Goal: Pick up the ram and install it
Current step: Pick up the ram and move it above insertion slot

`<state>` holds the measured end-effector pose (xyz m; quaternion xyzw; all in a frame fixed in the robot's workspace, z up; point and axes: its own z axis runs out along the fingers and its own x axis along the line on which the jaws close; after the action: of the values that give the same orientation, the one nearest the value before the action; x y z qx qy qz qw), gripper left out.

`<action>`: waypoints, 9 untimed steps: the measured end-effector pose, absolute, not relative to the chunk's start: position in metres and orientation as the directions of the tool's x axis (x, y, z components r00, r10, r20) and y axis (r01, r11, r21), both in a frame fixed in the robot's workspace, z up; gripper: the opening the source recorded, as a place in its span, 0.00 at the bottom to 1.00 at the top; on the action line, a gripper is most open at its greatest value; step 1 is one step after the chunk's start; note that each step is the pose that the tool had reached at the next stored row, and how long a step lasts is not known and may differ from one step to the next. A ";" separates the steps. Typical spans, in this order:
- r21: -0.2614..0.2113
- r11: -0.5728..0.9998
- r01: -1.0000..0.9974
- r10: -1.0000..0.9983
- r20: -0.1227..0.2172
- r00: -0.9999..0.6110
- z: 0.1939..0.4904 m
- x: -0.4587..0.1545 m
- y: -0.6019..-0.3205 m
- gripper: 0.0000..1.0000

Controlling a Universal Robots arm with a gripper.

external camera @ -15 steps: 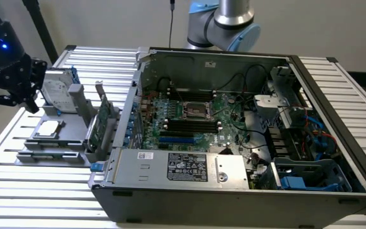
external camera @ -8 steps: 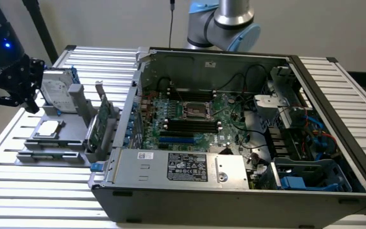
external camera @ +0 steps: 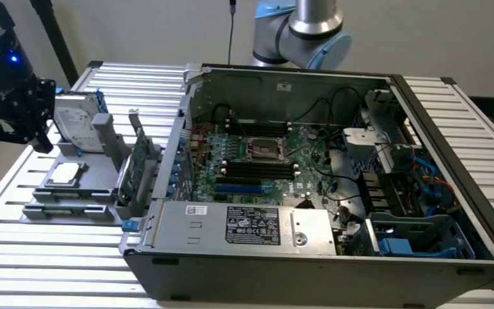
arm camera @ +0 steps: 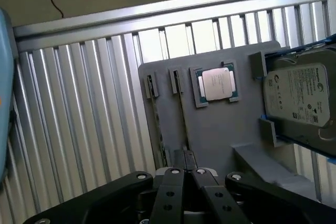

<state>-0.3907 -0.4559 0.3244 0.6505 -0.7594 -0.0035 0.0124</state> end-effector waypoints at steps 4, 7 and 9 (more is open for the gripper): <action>0.021 0.081 -0.996 -0.997 0.015 -0.081 0.324 -0.391 -0.456 0.11; 0.022 0.044 -0.999 -0.999 0.015 -0.044 0.324 -0.391 -0.456 0.11; 0.021 0.043 -0.999 -0.999 0.015 -0.043 0.324 -0.391 -0.456 0.11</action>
<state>-0.3911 -0.4559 0.3240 0.6916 -0.7222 -0.0027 0.0127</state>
